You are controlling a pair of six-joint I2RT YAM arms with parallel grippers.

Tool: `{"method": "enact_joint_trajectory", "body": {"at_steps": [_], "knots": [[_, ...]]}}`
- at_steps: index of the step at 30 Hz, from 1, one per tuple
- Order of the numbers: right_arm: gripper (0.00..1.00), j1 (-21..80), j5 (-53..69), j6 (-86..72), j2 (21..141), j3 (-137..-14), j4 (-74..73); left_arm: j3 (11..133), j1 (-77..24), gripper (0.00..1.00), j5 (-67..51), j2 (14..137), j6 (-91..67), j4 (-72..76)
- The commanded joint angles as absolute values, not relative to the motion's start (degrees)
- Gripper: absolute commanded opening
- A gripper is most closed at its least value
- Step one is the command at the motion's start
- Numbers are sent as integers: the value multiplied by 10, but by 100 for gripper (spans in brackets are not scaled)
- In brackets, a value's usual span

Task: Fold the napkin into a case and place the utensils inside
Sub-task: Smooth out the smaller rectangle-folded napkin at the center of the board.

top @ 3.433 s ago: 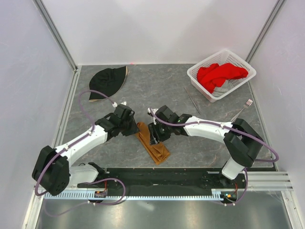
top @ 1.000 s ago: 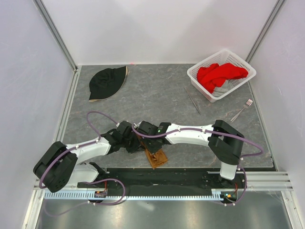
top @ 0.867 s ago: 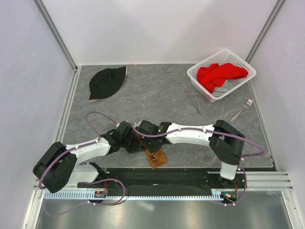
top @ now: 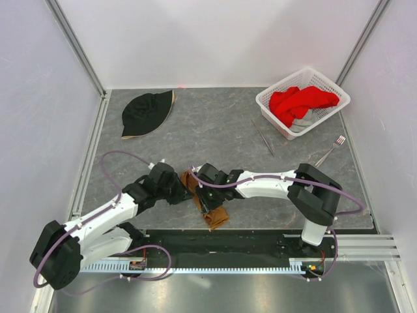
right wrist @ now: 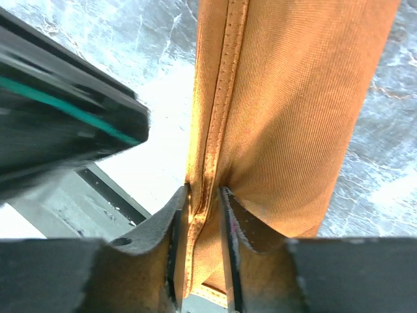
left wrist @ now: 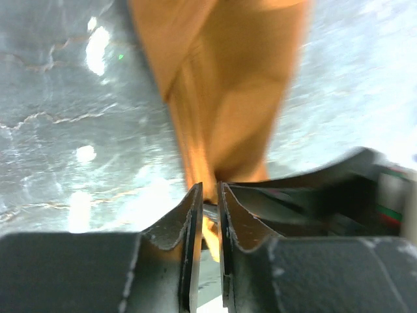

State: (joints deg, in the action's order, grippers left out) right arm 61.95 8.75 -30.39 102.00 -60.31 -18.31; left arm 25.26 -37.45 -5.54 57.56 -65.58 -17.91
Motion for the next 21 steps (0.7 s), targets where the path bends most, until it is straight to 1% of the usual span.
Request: {"method": "enact_joint_trajectory", "body": {"at_steps": [1,4,6,10,12,18,21], "knots": [[34,607,94,-307,1002,-586,-176,304,-355,23,-29,565,-633,-207],[36,603,102,-314,995,-582,-164,319,-346,22,-57,612,-614,-172],[37,601,107,-317,995,-583,-162,337,-346,19,-67,664,-606,-165],[38,599,109,-322,982,-577,-162,336,-345,18,-55,723,-586,-137],[42,597,107,-324,959,-575,-163,336,-342,15,-57,753,-576,-134],[51,579,104,-329,897,-568,-185,317,-339,13,-48,770,-556,-124],[49,581,129,-344,896,-565,-164,317,-339,13,-47,769,-554,-123]]}}
